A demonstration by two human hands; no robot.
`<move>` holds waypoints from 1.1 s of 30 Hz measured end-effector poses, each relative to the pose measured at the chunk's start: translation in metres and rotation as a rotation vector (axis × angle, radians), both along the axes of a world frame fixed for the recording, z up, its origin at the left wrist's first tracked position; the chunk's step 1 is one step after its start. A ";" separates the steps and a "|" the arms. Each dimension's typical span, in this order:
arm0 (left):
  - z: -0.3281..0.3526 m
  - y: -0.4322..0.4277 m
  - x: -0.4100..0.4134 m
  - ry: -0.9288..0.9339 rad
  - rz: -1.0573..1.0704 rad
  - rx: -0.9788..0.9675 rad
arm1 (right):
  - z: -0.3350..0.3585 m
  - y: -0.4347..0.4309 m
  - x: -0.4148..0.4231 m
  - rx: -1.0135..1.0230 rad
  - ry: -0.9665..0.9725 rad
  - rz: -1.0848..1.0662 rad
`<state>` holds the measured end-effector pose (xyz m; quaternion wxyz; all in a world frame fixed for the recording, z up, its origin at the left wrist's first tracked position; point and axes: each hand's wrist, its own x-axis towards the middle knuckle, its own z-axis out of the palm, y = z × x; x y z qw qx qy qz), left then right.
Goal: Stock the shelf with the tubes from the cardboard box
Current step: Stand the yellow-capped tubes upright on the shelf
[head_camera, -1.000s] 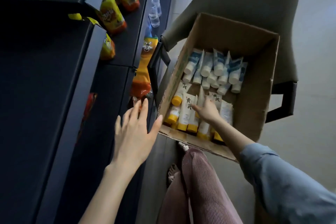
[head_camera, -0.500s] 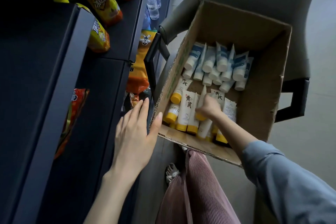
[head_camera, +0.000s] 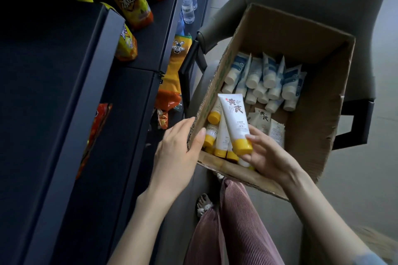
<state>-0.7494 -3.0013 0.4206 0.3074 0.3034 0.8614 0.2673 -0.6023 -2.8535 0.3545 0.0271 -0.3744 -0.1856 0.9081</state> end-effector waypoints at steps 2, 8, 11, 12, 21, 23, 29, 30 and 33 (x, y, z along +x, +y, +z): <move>0.001 0.005 0.000 -0.136 0.067 0.054 | 0.010 -0.013 0.001 -0.048 0.106 0.021; 0.004 0.011 0.001 -0.633 0.343 0.244 | 0.026 -0.046 -0.013 0.045 0.180 0.145; 0.006 0.008 0.001 -0.654 0.398 0.293 | 0.028 -0.053 -0.022 0.110 0.127 0.123; 0.006 0.007 0.001 -0.651 0.407 0.302 | 0.029 -0.053 -0.024 0.134 0.114 0.126; 0.006 0.000 -0.014 -0.651 0.581 0.474 | 0.016 -0.039 -0.038 0.306 0.100 0.244; 0.005 -0.005 -0.022 -0.662 0.640 0.495 | 0.004 -0.027 -0.040 0.388 0.006 0.228; 0.002 -0.021 -0.040 -0.753 0.706 0.479 | -0.053 0.008 -0.047 0.660 -0.454 0.089; 0.002 -0.023 -0.041 -0.747 0.708 0.469 | -0.061 0.012 -0.049 0.701 -0.487 0.107; -0.001 -0.028 -0.041 -0.739 0.714 0.441 | -0.080 0.019 -0.054 0.849 -0.558 0.195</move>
